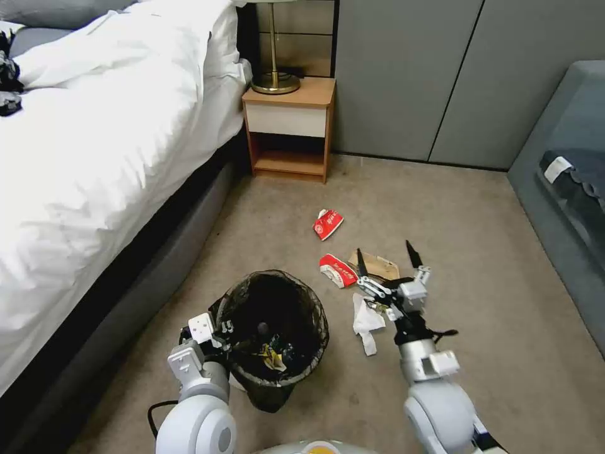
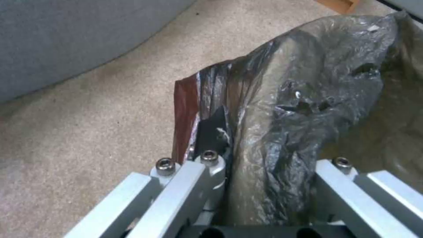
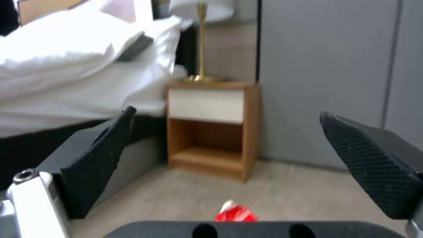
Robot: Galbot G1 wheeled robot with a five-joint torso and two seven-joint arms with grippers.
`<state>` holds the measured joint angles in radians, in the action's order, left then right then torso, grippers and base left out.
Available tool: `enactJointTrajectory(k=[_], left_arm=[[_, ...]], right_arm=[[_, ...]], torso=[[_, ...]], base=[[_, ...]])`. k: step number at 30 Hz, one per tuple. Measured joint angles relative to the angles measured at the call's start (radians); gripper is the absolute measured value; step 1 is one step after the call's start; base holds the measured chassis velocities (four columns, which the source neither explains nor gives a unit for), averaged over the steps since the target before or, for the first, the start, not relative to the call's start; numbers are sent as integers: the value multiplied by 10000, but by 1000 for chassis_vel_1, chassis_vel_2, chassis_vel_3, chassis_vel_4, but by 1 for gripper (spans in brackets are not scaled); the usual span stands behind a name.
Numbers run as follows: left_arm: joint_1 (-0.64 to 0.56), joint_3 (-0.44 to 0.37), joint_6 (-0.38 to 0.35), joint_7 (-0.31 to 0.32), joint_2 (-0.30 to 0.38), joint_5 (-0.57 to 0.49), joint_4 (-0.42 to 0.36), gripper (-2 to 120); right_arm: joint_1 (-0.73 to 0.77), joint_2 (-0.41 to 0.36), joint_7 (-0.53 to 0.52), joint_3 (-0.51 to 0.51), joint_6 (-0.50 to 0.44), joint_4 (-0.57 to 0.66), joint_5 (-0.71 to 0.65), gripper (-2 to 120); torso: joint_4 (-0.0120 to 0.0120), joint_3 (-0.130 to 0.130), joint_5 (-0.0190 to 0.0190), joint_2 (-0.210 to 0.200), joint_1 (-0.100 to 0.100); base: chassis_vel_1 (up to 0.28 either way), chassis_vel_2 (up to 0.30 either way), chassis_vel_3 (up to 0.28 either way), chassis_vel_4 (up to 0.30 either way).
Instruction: Pick up the trash bin, then pick up the garbage from the floor and place it into the trash bin.
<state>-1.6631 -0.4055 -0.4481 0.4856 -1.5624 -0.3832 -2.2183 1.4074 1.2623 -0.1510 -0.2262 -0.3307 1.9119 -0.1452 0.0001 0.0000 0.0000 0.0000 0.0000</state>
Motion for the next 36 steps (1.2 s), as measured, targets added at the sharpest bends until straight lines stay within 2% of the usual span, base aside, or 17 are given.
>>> enactJointTrajectory(k=[2, 5, 6, 9, 11, 13, 15, 17, 22, 25, 36], left_arm=[[1, 0, 0, 0, 0, 0, 0, 75], [0, 0, 0, 0, 0, 0, 0, 75], [0, 0, 0, 0, 0, 0, 0, 75], [0, 0, 0, 0, 0, 0, 0, 75], [0, 1, 0, 0, 0, 0, 0, 75], [1, 1, 0, 0, 0, 0, 0, 75], [0, 0, 0, 0, 0, 0, 0, 75], [0, 1, 0, 0, 0, 0, 0, 75], [0, 0, 0, 0, 0, 0, 0, 75], [0, 0, 0, 0, 0, 0, 0, 75], [0, 0, 0, 0, 0, 0, 0, 75]], right_arm=[[-105, -41, 2, 60, 154, -80, -131, 100], [-705, -305, -179, 477, 1297, -613, -1038, 100], [-705, -305, -179, 477, 1297, -613, -1038, 100], [-1036, -410, -439, 856, 2331, -1130, -1447, 100], [-1125, -411, -487, 952, 2571, -1328, -1511, 100], [-1395, -365, -385, 1091, 3221, -1993, -1582, 100], [-1466, -343, -361, 1118, 3341, -2180, -1647, 100], [-1845, -213, -384, 1252, 3931, -3060, -2101, 100], [-2234, -142, -267, 1230, 4400, -3992, -2136, 100], [-2478, -117, -159, 1162, 5021, -4750, -2270, 100], [-3101, -6, 29, 982, 5339, -6212, -2311, 100]], torso=[[-1, 0, 0, 0, 0], [0, 0, -1, 0, 0], [0, 0, -1, 0, 0], [-2, 0, 0, 0, 1], [-2, 0, 0, 0, 0], [-1, 0, -1, -1, 0], [-2, 0, -2, 0, 1], [0, 0, 2, 0, 0], [0, 0, 0, 0, 0], [-2, 1, 0, -1, 1], [-2, 1, 0, 0, 1]], base=[[0, 0, 0, 0], [0, 0, 0, 0], [0, 0, 0, 0], [0, 0, 0, 0], [0, 0, 0, 0], [0, 0, 0, 0], [0, 0, 0, 0], [0, 0, 0, 0], [0, 0, 0, 0], [0, 0, 0, 0], [0, 0, 0, 0]])
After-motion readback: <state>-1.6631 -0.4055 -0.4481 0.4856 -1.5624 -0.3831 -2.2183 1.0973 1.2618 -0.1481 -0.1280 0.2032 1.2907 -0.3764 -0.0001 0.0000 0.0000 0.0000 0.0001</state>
